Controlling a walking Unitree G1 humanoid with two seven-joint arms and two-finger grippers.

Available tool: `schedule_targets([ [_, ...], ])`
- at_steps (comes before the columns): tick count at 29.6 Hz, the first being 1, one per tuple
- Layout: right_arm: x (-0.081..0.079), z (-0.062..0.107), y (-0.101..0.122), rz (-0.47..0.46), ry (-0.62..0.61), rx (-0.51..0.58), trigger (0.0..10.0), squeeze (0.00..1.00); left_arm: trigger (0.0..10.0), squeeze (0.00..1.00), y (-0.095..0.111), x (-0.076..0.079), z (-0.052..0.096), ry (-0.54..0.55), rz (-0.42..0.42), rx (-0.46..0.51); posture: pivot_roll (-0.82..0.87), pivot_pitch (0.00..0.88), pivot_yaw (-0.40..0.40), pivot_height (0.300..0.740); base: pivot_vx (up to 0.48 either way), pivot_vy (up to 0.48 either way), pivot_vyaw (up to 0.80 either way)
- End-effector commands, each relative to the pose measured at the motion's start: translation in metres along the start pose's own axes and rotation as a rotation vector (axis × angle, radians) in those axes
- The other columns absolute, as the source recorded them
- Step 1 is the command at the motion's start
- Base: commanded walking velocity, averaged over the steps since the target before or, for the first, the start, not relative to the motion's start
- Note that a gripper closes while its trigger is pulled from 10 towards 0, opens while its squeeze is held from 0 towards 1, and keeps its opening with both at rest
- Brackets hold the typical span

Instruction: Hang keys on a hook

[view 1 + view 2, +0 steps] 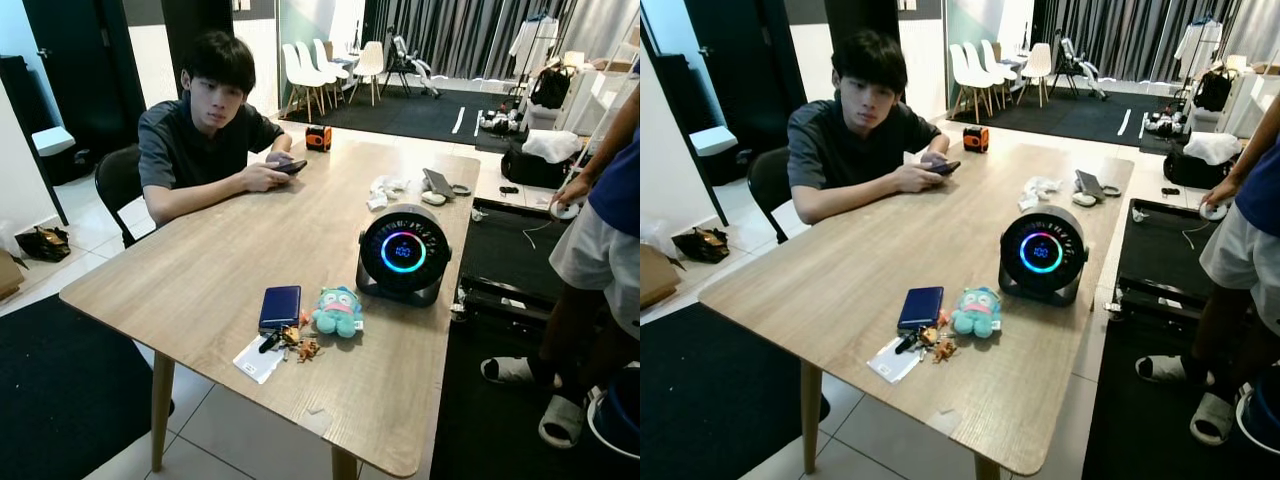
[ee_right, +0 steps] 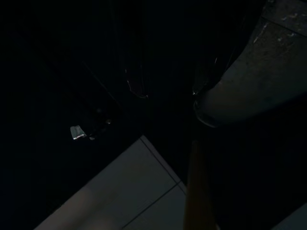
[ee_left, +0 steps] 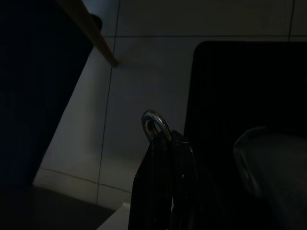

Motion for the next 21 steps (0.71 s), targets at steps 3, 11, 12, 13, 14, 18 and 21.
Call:
schedule_targets([
  [3,-0.0018,0.0011,-0.0035,-0.009,0.004,-0.006,10.0,0.00,10.0,0.00,-0.0038,-0.0002,0.0021,-0.003,-0.005,-0.008,0.10,0.079,-0.011,0.740,0.000,0.000,0.00],
  [11,-0.0015,0.0007,-0.0023,0.005,0.007,-0.005,10.0,0.00,10.0,0.00,-0.0030,0.0004,0.0027,-0.003,-0.008,-0.005,0.10,0.076,-0.014,0.740,0.000,0.000,0.00],
  [12,-0.0016,0.0007,-0.0023,0.008,0.009,-0.005,10.0,0.00,10.0,0.00,-0.0028,0.0004,0.0028,-0.003,-0.008,-0.004,0.10,0.076,-0.014,0.740,0.000,0.000,0.00],
  [13,-0.0020,0.0007,-0.0022,0.008,0.015,-0.006,10.0,0.00,10.0,0.00,-0.0026,0.0005,0.0029,-0.003,-0.008,-0.004,0.10,0.076,-0.014,0.740,0.000,0.000,0.00],
  [14,-0.0020,0.0007,-0.0022,0.008,0.015,-0.006,10.0,0.00,10.0,0.00,-0.0026,0.0005,0.0029,-0.003,-0.008,-0.004,0.10,0.076,-0.014,0.740,0.000,0.000,0.00],
  [18,-0.0028,0.0006,-0.0027,0.023,0.026,-0.012,10.0,0.00,10.0,0.00,-0.0023,0.0005,0.0033,-0.004,-0.010,-0.003,0.10,0.076,-0.014,0.740,0.000,0.000,0.79],
  [21,-0.0028,0.0008,-0.0031,0.018,0.026,-0.013,10.0,0.00,10.0,0.00,-0.0021,0.0004,0.0035,-0.004,-0.011,-0.001,0.10,0.077,-0.015,0.740,0.000,0.000,0.79],
])
Point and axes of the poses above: a point about 5 cm out from each wrist's last joint towards the gripper, its own z axis pointing back from the gripper into the wrist, its own y axis along the axis of the wrist's last joint, x = y × z, the point moved 1 cm from there along -z, pointing out of the wrist towards the gripper, and after that the axes turned 12 degrees about -z, right-handed, at the moved point
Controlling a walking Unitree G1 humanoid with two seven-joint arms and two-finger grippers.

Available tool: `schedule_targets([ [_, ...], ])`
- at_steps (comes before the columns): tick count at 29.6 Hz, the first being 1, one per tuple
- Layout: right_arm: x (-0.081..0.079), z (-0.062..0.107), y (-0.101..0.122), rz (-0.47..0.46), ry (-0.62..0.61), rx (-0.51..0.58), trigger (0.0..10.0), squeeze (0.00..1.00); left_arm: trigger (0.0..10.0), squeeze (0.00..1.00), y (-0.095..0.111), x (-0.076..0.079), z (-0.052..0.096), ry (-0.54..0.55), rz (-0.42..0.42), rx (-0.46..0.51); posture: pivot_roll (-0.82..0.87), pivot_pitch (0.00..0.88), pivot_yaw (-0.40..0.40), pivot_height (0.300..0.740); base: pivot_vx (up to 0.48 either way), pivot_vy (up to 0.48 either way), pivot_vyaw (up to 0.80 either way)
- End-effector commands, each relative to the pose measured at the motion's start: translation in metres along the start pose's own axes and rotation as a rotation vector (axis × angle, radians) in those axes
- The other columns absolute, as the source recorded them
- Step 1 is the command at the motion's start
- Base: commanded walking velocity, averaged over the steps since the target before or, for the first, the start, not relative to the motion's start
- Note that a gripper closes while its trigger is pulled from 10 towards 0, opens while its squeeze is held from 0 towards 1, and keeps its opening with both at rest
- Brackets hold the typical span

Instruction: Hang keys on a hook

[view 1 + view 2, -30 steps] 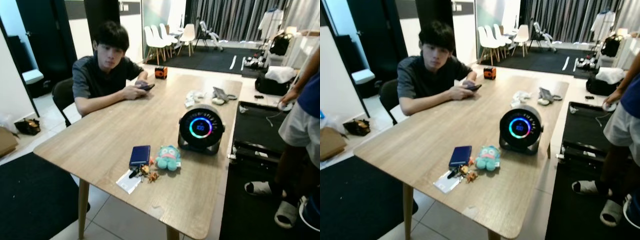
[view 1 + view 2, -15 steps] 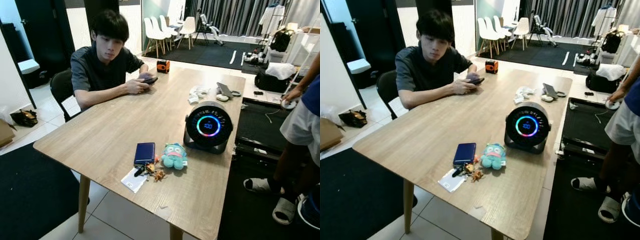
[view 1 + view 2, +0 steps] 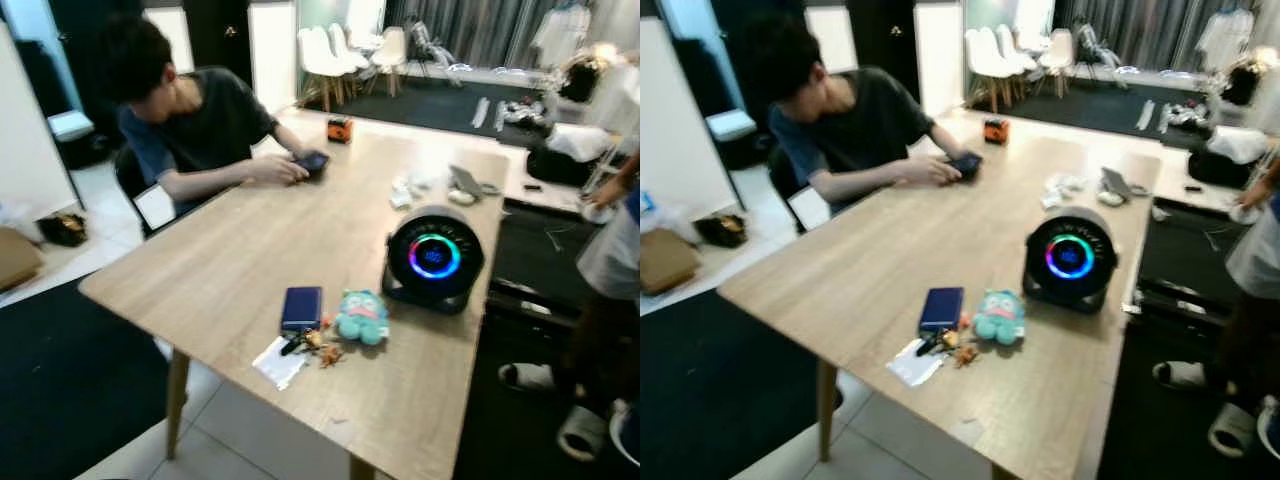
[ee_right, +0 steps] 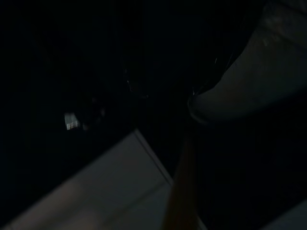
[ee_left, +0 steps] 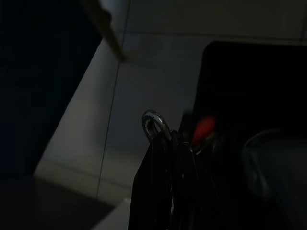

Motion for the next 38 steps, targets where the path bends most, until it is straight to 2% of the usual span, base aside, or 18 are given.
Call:
schedule_targets([
  [1,-0.0023,0.0015,-0.0055,-0.001,0.008,-0.016,10.0,0.00,10.0,0.00,-0.0049,0.0007,0.0021,-0.009,-0.011,-0.018,0.10,0.077,-0.015,0.740,0.000,0.000,0.79],
  [38,-0.0046,0.0030,-0.0117,-0.005,0.010,-0.039,10.0,0.00,10.0,0.00,-0.0038,0.0009,0.0045,-0.016,-0.013,-0.021,0.10,0.087,-0.010,0.740,0.000,0.000,0.76],
])
Point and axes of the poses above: a point about 5 cm out from each wrist's last joint towards the gripper, its own z axis pointing back from the gripper into the wrist, its own y axis along the axis of the wrist's last joint, x = y × z, the point moved 1 cm from there along -z, pointing out of the wrist towards the gripper, and after that the axes turned 12 degrees about -z, right-handed, at the moved point
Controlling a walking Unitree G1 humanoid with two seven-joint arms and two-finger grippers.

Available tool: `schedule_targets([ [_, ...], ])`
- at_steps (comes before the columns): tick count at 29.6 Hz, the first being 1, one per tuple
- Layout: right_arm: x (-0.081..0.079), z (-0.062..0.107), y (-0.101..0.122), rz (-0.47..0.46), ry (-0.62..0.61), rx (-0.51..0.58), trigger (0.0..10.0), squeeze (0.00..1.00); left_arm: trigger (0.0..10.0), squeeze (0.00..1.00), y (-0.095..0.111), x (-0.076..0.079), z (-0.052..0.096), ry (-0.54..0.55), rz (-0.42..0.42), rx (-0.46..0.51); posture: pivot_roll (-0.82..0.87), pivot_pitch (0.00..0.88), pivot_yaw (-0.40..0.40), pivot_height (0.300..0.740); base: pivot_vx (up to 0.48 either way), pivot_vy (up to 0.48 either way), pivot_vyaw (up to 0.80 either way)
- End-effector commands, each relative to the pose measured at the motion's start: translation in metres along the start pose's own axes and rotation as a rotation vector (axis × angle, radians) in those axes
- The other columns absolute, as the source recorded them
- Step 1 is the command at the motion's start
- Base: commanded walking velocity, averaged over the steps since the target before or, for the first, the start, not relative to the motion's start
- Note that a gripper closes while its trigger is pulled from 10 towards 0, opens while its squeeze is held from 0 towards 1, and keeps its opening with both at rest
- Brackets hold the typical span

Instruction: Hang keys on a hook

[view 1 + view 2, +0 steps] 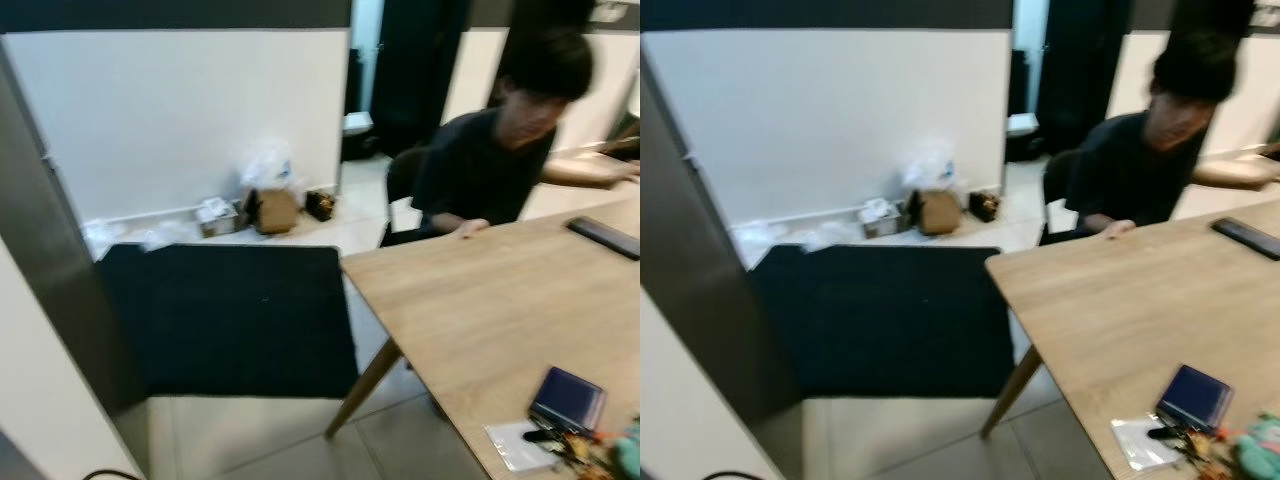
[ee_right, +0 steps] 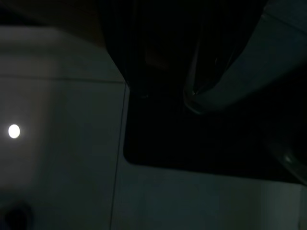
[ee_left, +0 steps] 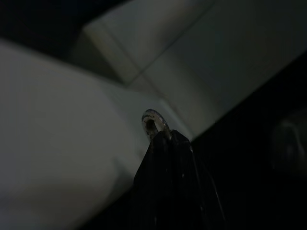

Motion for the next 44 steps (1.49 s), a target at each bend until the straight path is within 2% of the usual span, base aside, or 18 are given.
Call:
schedule_targets([
  [1,-0.0017,0.0011,-0.0047,0.000,0.002,-0.017,10.0,0.00,10.0,0.00,-0.0033,-0.0022,0.0003,0.006,0.003,-0.015,0.10,0.087,-0.010,0.740,0.000,0.000,0.78],
  [5,-0.0020,0.0011,-0.0047,0.001,0.002,-0.015,10.0,0.00,10.0,0.00,-0.0043,-0.0016,0.0006,0.004,0.002,-0.017,0.10,0.087,-0.009,0.740,0.000,0.000,0.73],
  [7,-0.0020,0.0011,-0.0042,-0.019,-0.003,-0.008,10.0,0.00,10.0,0.00,-0.0054,-0.0010,0.0007,0.001,0.002,-0.021,0.10,0.087,-0.008,0.740,0.000,0.000,0.00],
  [44,0.0005,0.0003,-0.0007,-0.010,-0.005,-0.001,10.0,0.00,10.0,0.00,-0.0054,0.0028,0.0009,-0.016,0.012,-0.011,0.10,0.084,-0.014,0.740,0.000,0.000,0.00],
])
Point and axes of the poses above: a point about 5 cm out from each wrist's last joint towards the gripper, its own z axis pointing back from the gripper into the wrist, its own y axis along the axis of the wrist's last joint, x = y × z, the point moved 1 cm from there along -z, pointing out of the wrist towards the gripper, and after that the axes turned 12 degrees about -z, right-handed, at the moved point
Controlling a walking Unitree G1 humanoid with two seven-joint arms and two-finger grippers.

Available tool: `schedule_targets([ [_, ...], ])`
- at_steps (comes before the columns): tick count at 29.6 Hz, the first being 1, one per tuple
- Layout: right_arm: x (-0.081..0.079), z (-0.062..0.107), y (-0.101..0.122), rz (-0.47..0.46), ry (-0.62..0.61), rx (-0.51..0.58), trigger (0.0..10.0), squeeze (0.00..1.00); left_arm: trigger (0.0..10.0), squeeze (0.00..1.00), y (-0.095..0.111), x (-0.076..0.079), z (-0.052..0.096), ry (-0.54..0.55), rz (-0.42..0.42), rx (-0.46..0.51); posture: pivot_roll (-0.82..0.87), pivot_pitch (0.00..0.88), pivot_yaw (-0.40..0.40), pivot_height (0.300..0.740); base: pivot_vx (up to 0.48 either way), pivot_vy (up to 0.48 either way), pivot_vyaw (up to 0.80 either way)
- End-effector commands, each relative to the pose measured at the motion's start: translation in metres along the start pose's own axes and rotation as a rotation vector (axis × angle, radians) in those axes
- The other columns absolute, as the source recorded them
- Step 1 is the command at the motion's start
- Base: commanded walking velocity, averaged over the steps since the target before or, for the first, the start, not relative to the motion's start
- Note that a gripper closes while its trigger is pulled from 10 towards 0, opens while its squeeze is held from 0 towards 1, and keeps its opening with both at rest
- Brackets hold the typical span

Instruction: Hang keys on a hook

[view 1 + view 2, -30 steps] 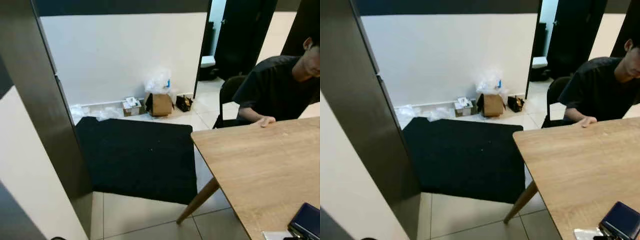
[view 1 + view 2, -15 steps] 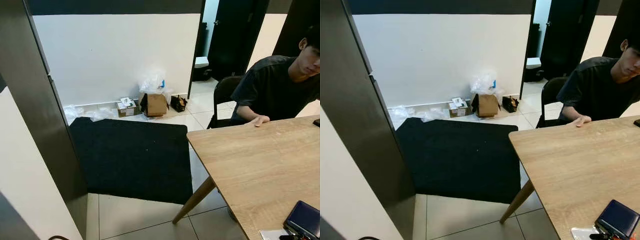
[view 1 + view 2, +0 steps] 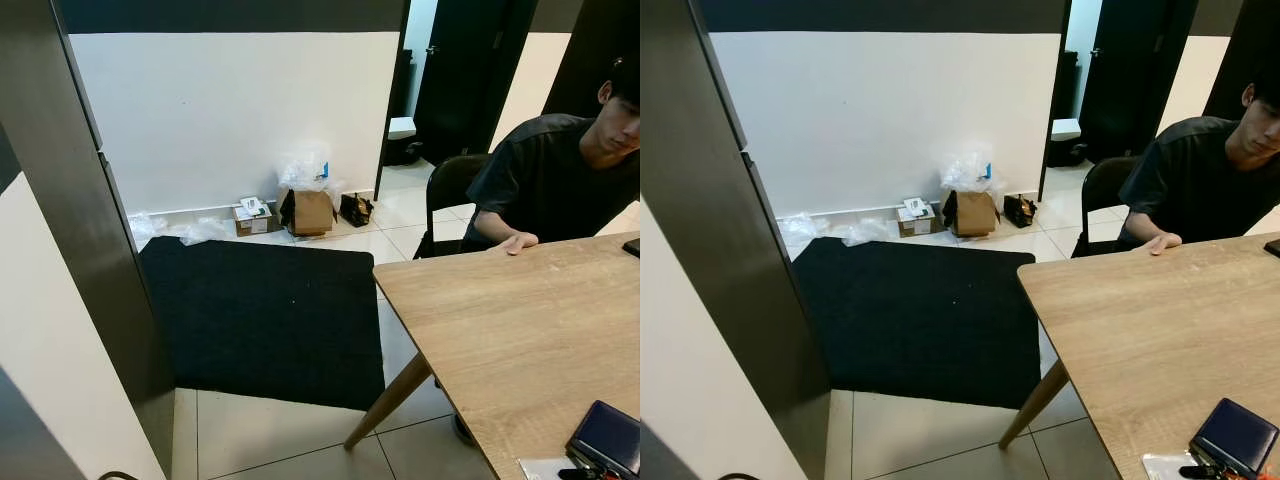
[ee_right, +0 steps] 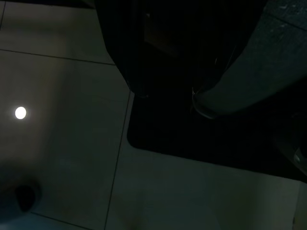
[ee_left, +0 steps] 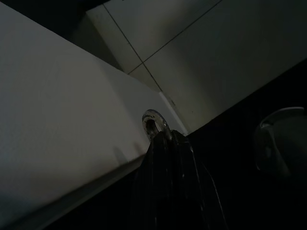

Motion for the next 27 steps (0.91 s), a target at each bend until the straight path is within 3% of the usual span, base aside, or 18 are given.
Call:
schedule_targets([
  [1,0.0010,0.0011,-0.0036,-0.001,-0.002,-0.012,10.0,0.00,10.0,0.00,-0.0065,0.0012,0.0027,-0.006,0.001,-0.017,0.10,0.084,-0.014,0.740,0.000,0.000,0.00],
  [17,-0.0014,0.0012,-0.0045,-0.004,0.000,-0.012,10.0,0.00,10.0,0.00,-0.0068,-0.0011,0.0027,-0.006,-0.001,-0.018,0.10,0.088,-0.011,0.740,0.000,0.000,0.00],
  [27,-0.0018,0.0012,-0.0047,-0.008,0.001,-0.014,10.0,0.00,10.0,0.00,-0.0096,-0.0004,0.0028,-0.007,-0.003,-0.029,0.10,0.088,-0.009,0.740,-0.430,0.000,0.00],
])
Point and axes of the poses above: a point about 5 cm out from each wrist's last joint towards the gripper, its own z axis pointing back from the gripper into the wrist, its own y axis along the axis of the wrist's last joint, x = y × z, the point moved 1 cm from there along -z, pointing out of the wrist towards the gripper, and after that the axes turned 12 degrees about -z, right-handed, at the moved point
